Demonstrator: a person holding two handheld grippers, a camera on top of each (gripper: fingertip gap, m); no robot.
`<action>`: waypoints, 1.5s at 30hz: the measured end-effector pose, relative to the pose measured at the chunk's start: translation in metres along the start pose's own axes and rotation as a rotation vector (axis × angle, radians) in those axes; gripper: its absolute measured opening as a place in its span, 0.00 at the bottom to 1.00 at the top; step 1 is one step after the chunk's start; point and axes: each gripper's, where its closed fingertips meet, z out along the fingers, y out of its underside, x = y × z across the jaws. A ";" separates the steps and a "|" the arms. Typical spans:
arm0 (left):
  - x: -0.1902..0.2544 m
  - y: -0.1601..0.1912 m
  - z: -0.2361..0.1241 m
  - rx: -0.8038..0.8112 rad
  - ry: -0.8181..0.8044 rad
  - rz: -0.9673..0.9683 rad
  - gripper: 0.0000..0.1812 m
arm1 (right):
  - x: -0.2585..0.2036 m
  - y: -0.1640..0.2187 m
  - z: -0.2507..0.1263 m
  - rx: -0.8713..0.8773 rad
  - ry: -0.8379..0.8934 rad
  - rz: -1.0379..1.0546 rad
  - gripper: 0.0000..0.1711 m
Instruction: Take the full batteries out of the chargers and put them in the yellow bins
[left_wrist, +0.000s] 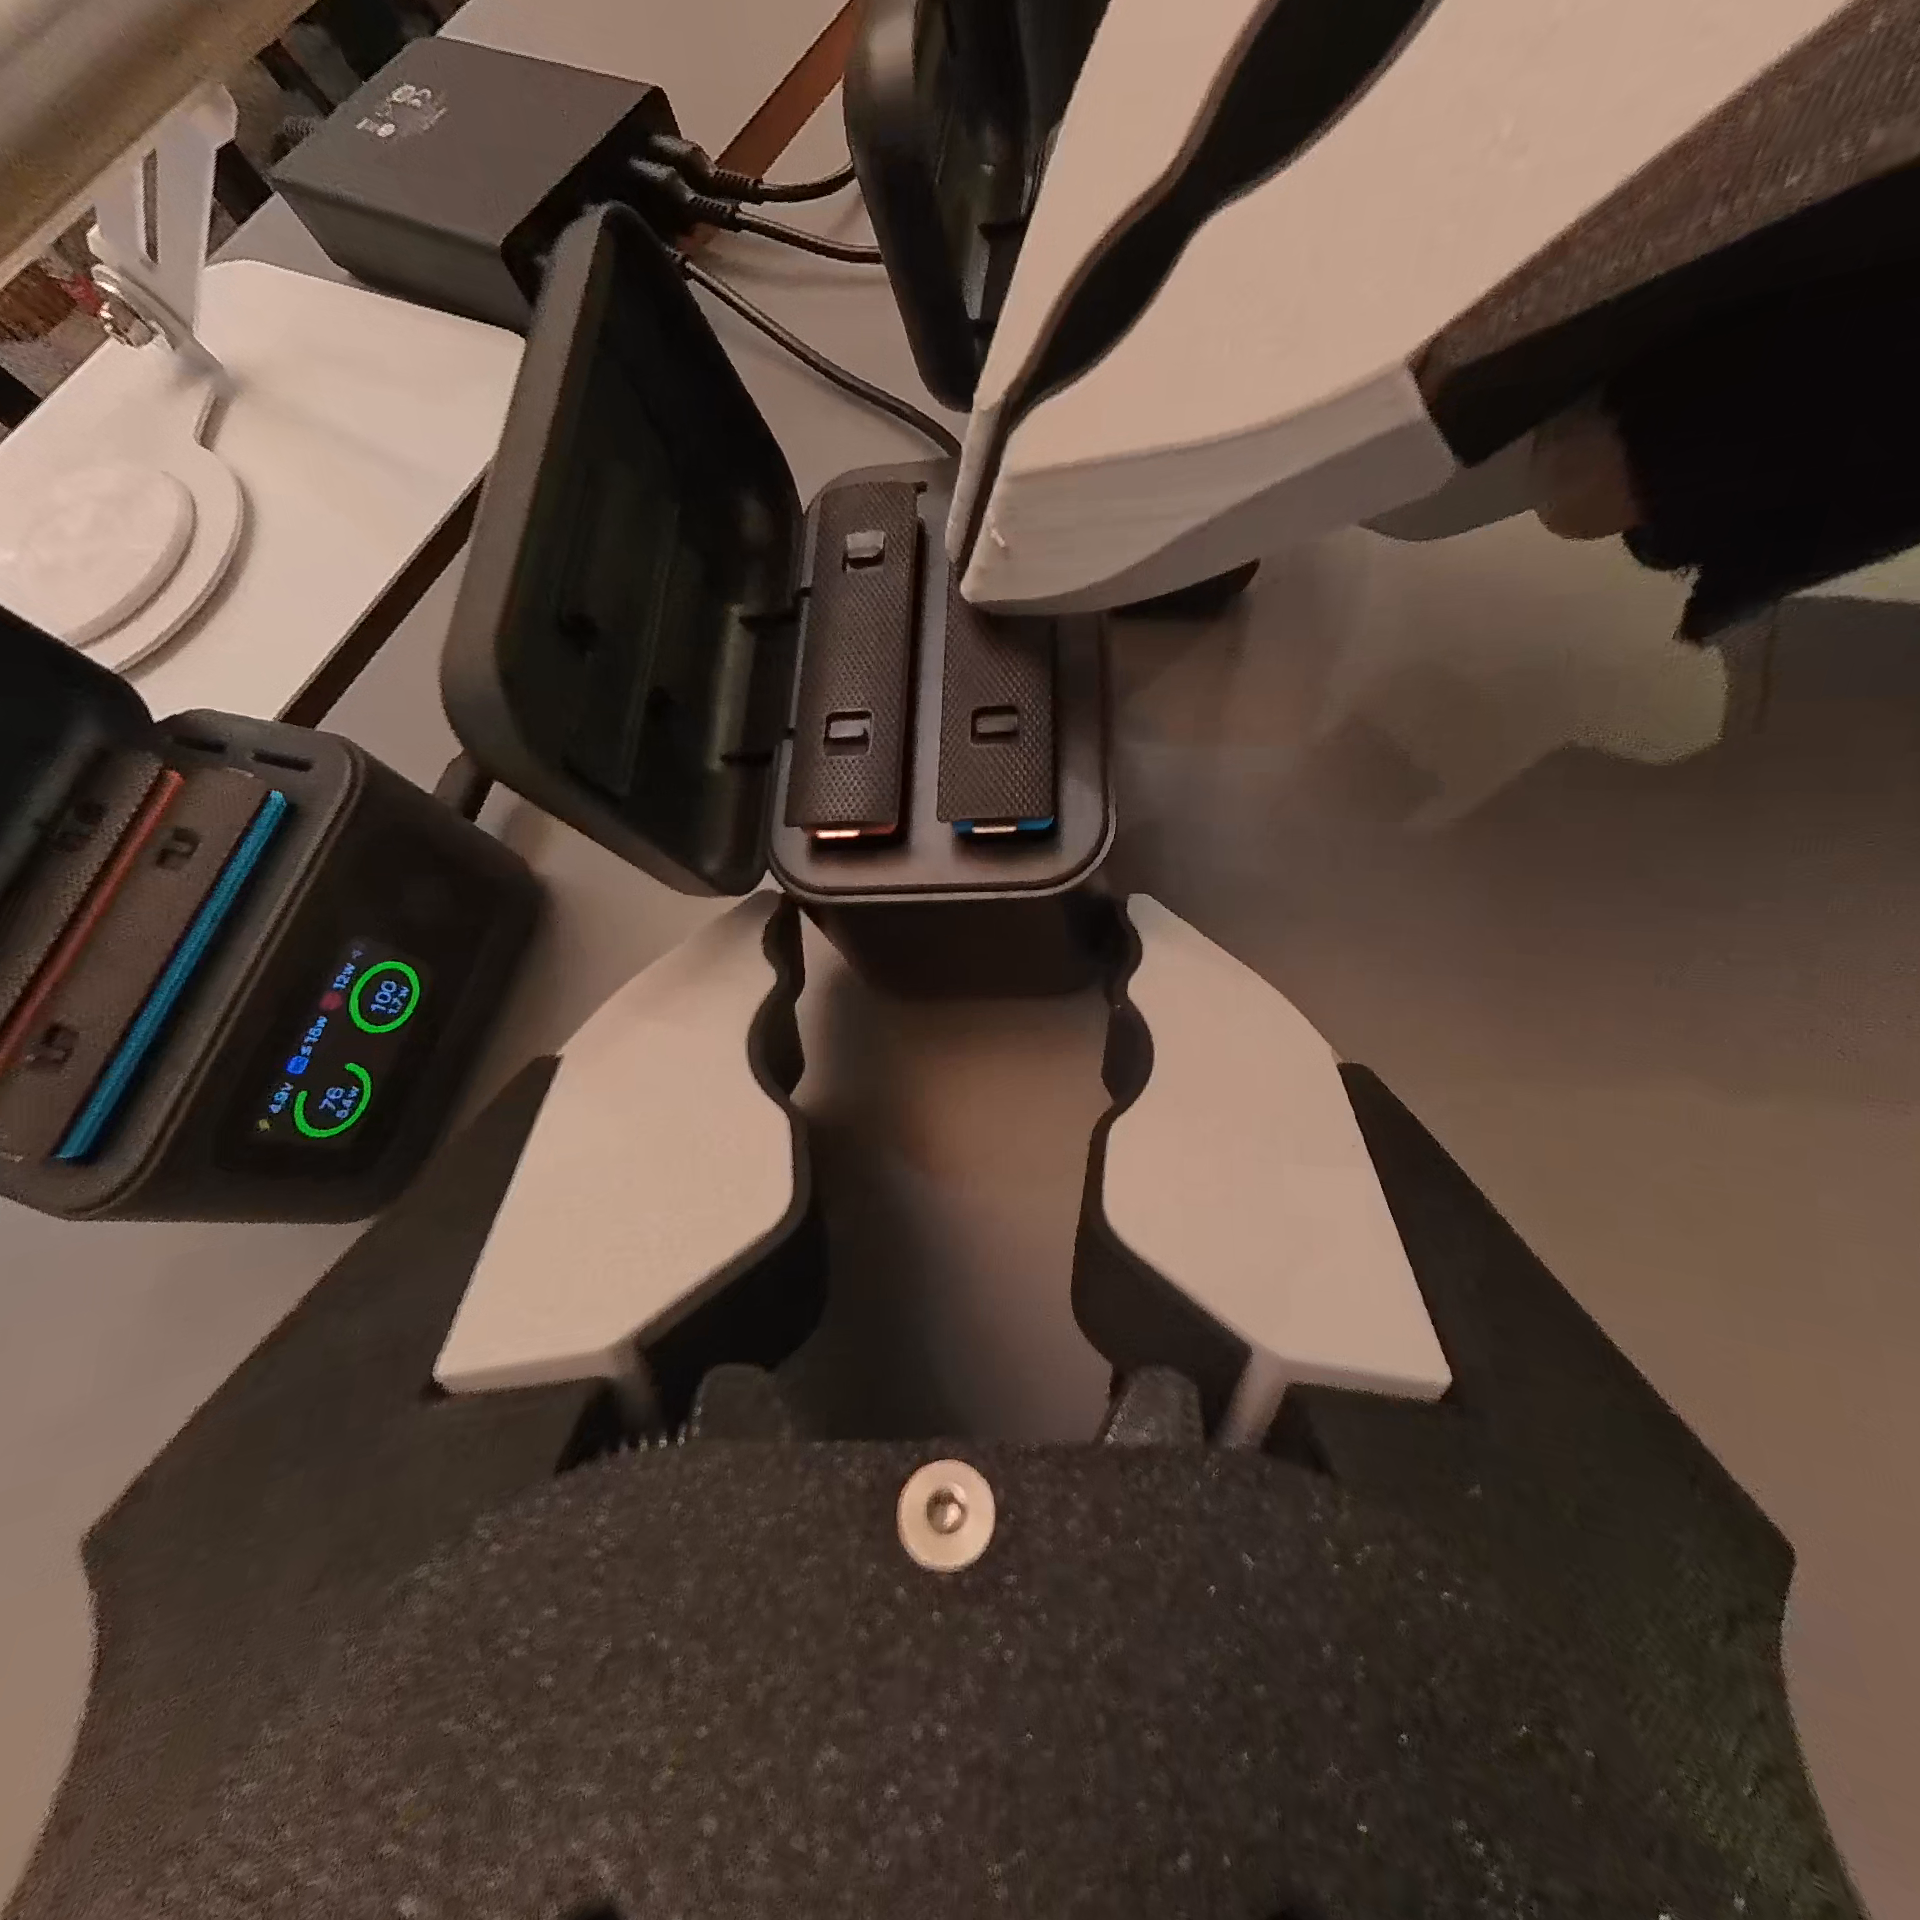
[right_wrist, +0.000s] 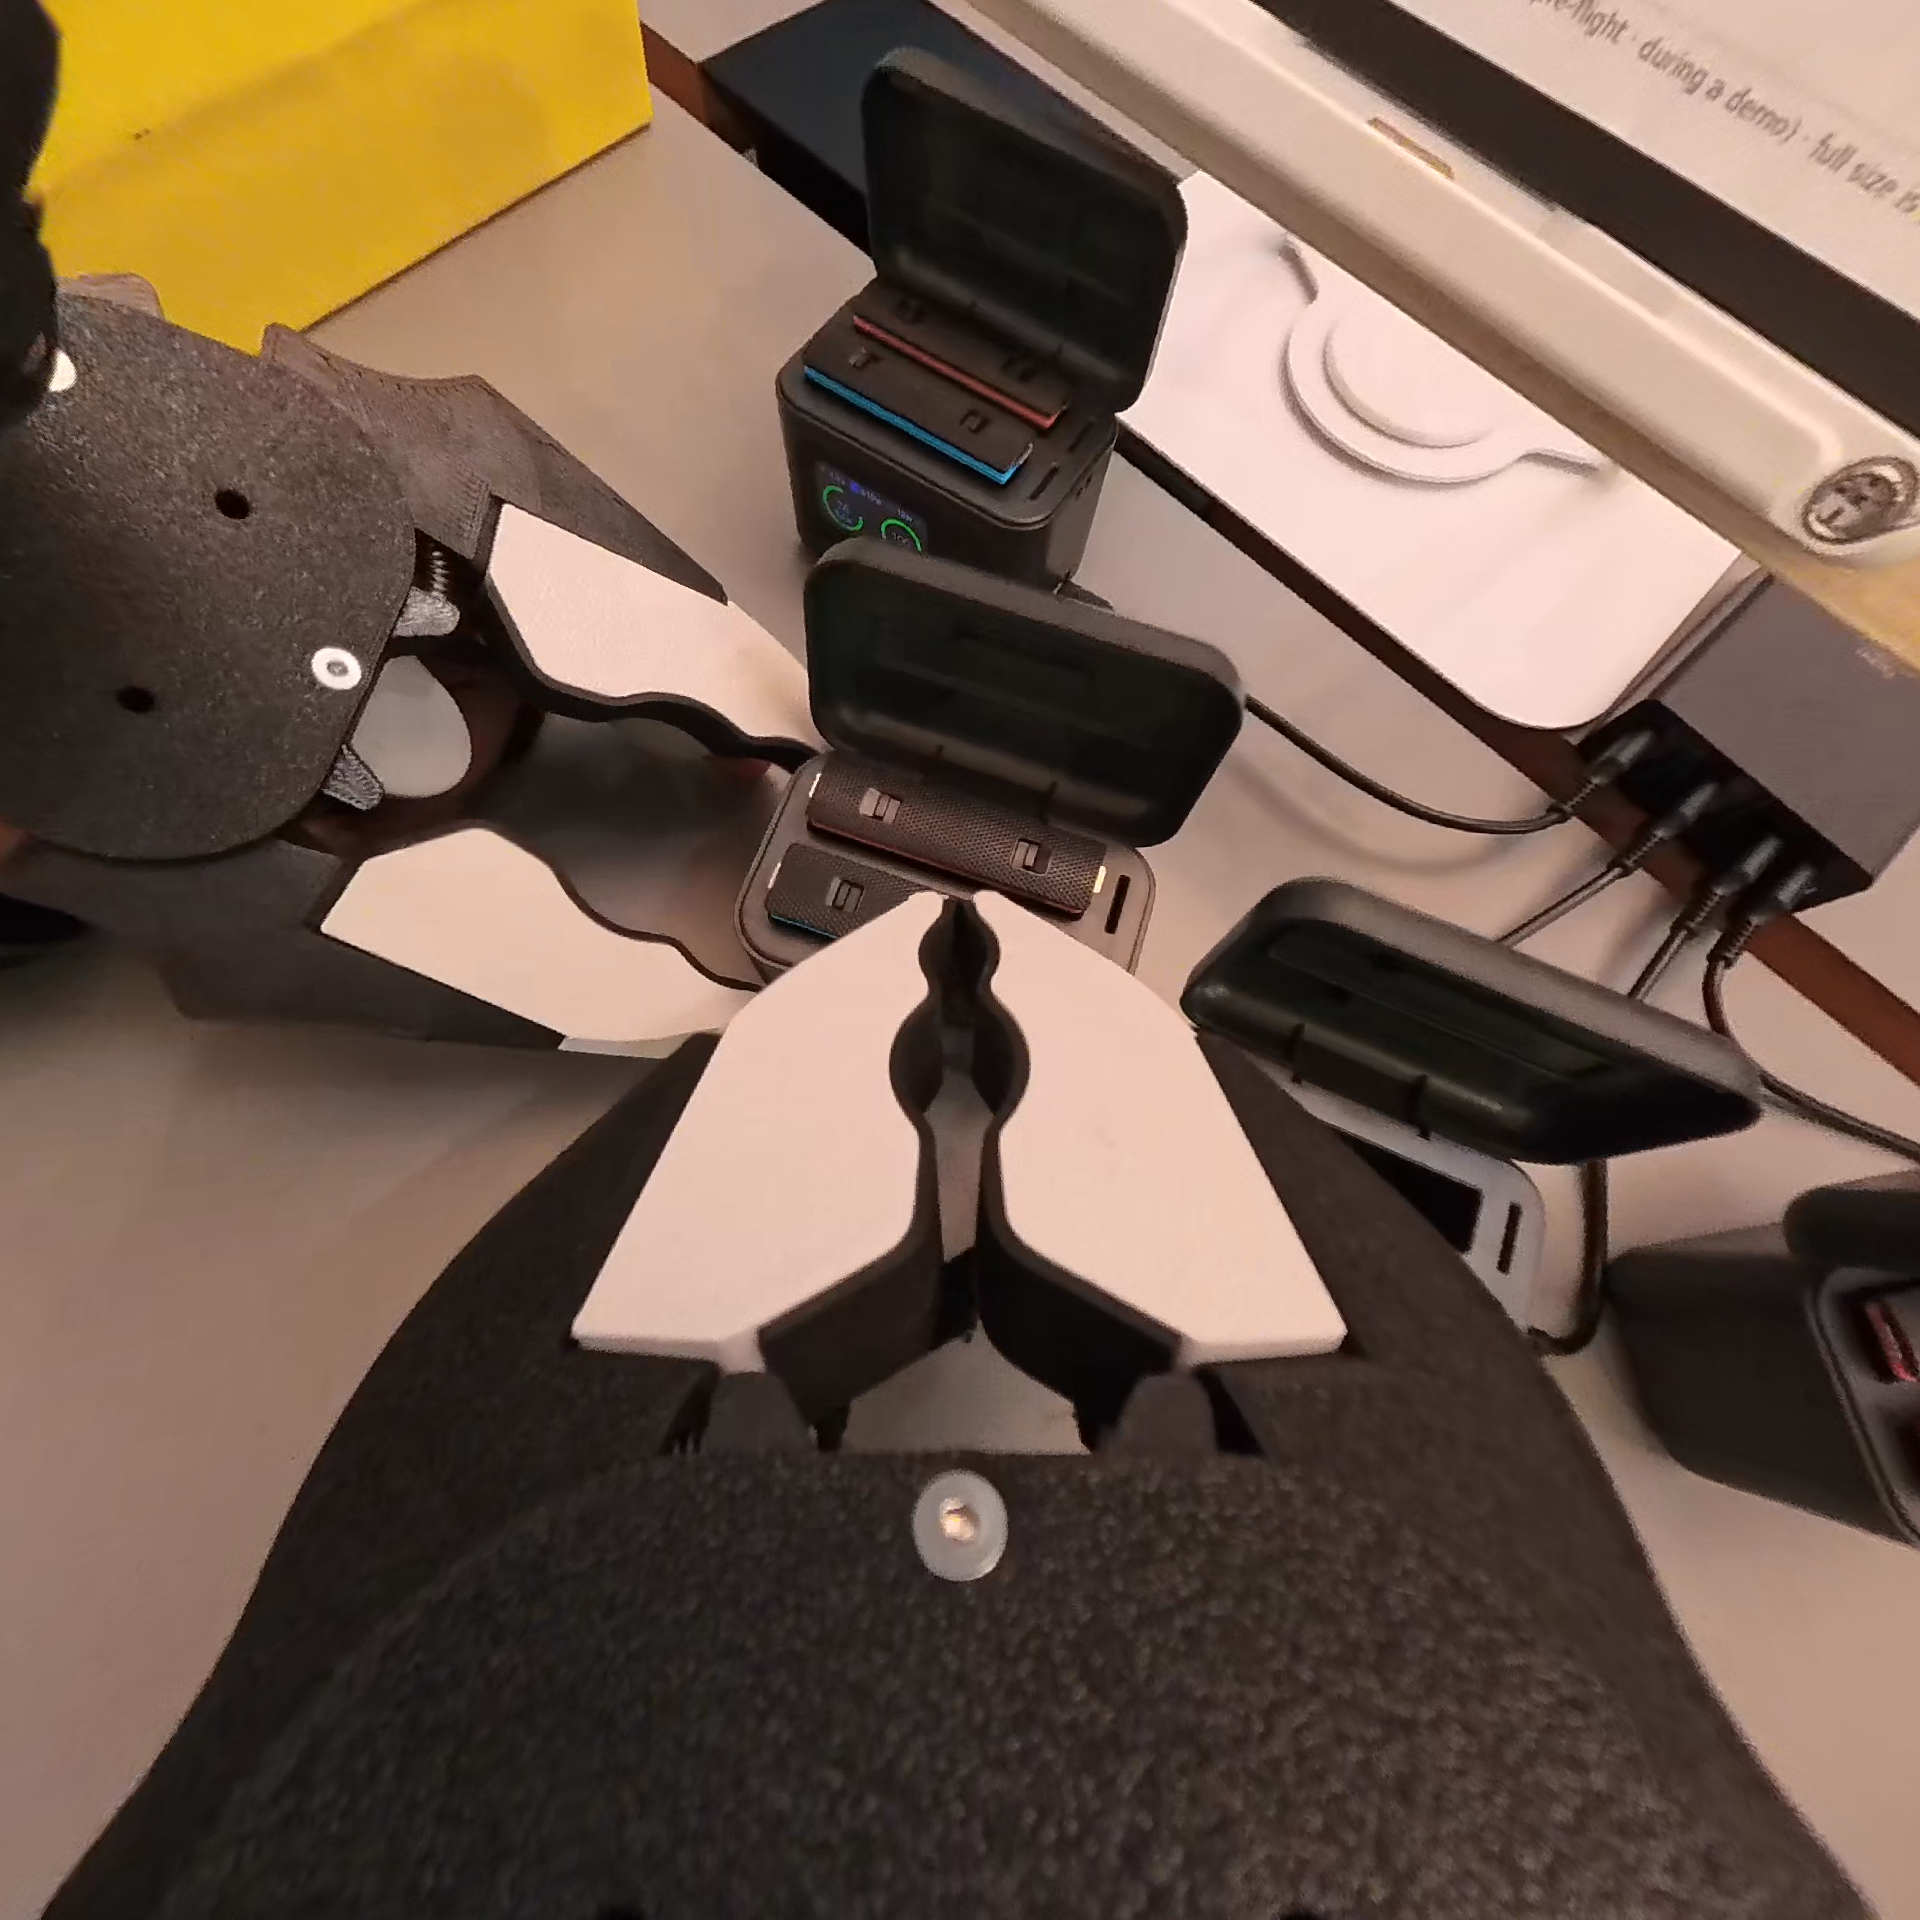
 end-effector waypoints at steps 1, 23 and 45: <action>0.000 0.000 0.000 -0.002 -0.001 0.004 0.31 | 0.000 0.000 0.000 -0.003 0.000 -0.010 0.00; -0.022 0.007 -0.006 -0.020 -0.109 -0.007 0.28 | 0.035 0.003 -0.042 0.259 0.033 0.114 0.01; -0.012 -0.039 -0.039 0.134 -0.189 0.126 0.17 | 0.044 0.009 -0.045 0.340 0.048 0.116 0.00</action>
